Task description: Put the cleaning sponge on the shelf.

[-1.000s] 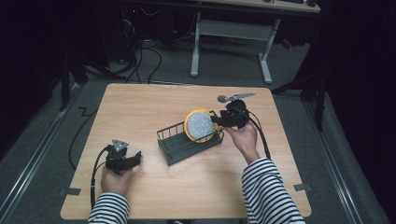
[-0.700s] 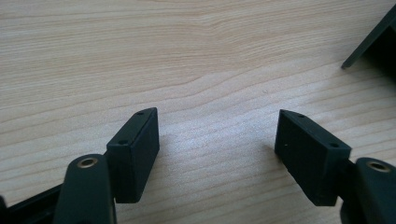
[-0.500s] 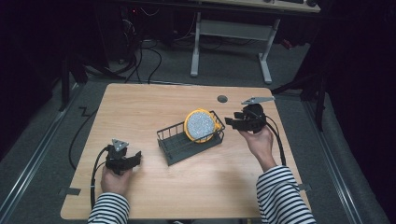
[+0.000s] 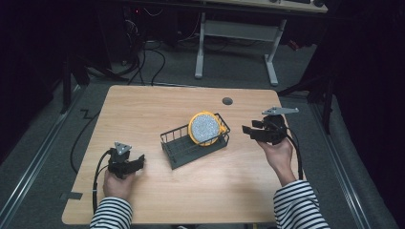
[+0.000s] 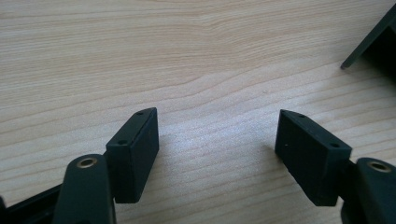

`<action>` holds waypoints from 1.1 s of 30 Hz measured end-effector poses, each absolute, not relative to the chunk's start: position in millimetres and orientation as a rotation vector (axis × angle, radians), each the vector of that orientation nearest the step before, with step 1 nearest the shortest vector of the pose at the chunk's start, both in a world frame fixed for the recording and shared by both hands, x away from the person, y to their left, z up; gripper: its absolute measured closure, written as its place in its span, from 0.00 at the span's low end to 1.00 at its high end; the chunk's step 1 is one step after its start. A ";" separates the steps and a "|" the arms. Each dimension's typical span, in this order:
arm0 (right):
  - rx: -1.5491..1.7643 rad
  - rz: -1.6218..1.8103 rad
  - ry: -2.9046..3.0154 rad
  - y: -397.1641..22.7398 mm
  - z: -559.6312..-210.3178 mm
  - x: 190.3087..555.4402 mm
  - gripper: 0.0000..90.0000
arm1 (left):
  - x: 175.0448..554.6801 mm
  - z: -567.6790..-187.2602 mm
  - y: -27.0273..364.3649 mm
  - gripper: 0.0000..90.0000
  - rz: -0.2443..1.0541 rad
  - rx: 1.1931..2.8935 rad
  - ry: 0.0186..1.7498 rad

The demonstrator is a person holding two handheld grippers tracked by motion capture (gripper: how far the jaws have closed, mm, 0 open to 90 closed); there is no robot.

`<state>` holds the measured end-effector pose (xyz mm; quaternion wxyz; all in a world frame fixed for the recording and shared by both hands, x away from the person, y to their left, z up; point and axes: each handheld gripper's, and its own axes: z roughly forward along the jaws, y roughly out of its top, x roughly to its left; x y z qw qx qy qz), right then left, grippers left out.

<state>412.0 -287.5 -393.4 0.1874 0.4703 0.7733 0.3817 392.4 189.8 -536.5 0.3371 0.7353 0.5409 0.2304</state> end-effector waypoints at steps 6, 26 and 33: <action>1.339 1.068 2.162 -297.5 -401.3 400.7 0.54 | 392.4 -536.5 189.8 0.34 0.599 1.917 1.409; 1.379 1.112 2.087 -324.4 -429.5 363.8 0.53 | 392.4 -536.5 189.5 0.34 0.600 1.919 1.408; 1.425 1.106 2.067 -330.4 -451.4 355.3 0.53 | 392.4 -536.5 189.4 0.34 0.601 1.920 1.407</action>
